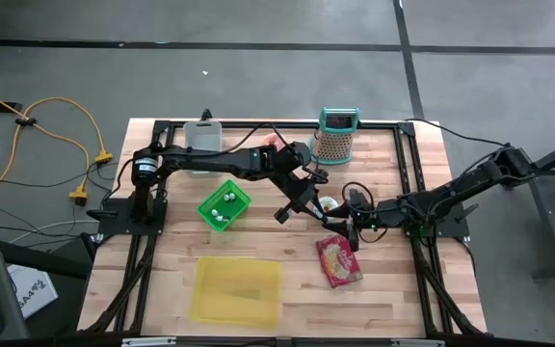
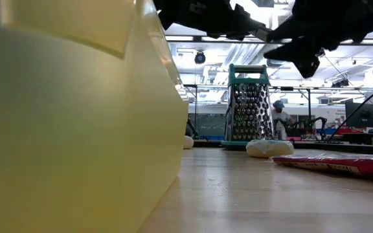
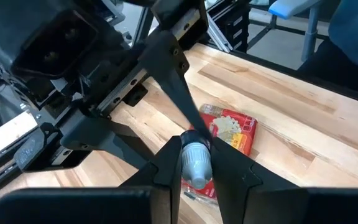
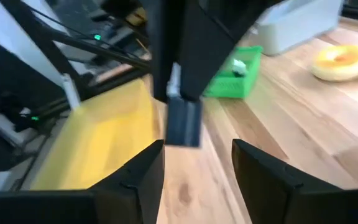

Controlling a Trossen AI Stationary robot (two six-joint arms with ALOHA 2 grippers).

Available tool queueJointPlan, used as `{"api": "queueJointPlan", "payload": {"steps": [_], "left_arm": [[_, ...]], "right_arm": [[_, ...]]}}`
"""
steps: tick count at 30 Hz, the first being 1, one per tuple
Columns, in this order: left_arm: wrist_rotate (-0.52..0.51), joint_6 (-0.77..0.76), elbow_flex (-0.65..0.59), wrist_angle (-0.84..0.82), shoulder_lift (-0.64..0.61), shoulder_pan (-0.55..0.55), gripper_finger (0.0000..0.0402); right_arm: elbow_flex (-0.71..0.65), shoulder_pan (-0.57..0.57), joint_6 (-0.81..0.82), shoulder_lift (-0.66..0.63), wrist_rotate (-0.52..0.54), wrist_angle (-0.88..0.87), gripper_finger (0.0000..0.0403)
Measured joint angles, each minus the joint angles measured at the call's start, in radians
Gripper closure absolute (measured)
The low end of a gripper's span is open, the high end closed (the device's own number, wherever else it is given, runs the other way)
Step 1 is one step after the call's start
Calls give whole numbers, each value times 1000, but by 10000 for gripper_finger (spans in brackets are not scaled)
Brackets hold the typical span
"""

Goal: Pick & Place Food Item
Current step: Put the black bottle into the green basket

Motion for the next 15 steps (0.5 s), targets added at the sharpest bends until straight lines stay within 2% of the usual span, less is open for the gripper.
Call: {"api": "queueJointPlan", "payload": {"steps": [4, 15], "left_arm": [[-17, -3, 0, -24, -1, 8, 339], [-190, -72, 0, -235, -64, 28, 339]], "right_arm": [[0, 0, 37, 0, 37, -59, 222], [0, 0, 49, 0, 35, -74, 221]]}}
